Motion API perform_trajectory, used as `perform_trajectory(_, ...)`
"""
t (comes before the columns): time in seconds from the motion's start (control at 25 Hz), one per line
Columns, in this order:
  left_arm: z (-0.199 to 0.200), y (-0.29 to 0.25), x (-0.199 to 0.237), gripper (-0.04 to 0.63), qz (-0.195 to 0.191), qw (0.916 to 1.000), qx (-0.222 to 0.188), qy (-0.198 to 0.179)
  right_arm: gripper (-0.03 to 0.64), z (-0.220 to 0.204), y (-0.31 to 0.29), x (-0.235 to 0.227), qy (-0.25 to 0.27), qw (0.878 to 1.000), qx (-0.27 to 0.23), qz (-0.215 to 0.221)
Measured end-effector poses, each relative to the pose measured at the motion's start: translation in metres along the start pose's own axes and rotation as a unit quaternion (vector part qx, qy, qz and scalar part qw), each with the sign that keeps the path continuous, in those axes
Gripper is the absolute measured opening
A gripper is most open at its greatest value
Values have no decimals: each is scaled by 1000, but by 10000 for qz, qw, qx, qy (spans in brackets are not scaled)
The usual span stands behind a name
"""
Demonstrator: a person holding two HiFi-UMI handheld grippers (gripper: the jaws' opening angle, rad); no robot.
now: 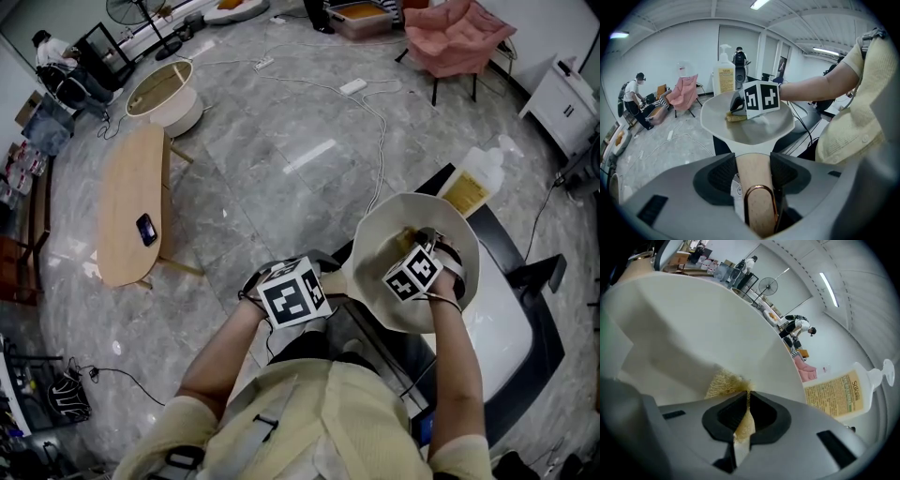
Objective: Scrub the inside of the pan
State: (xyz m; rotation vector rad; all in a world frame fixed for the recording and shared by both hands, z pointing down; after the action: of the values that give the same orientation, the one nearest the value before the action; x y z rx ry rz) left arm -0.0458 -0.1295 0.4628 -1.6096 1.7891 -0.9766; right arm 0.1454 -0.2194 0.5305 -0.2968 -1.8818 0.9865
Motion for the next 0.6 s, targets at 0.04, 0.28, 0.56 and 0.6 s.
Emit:
perform_trajectory(0.04,0,0,0,241,-2,10000,-1,5,34,-3,0,-1,28,9999,100,-30)
perform_trajectory(0.28,1,-1,1,241,-5,10000,5,22,34,-27,-1,-3,512,9944,923,-27)
perform_trajectory(0.56,1,-1,1,241,-5,10000,31,41,34,-46,8,2,758,9863,1390,461)
perform_trajectory(0.6,1,-1,1,241,-6,10000,27,41,34,-48,11,4,770,9854,1418,544)
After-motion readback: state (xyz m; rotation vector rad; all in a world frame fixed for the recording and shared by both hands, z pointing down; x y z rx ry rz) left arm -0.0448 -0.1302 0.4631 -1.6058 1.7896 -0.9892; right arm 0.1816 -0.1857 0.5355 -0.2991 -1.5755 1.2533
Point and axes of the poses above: the fingertips, and each gripper's own axes: y backward along the fingers, x to its left, z out of its top, the point moved 5 cm from there along y, backward along the fingers
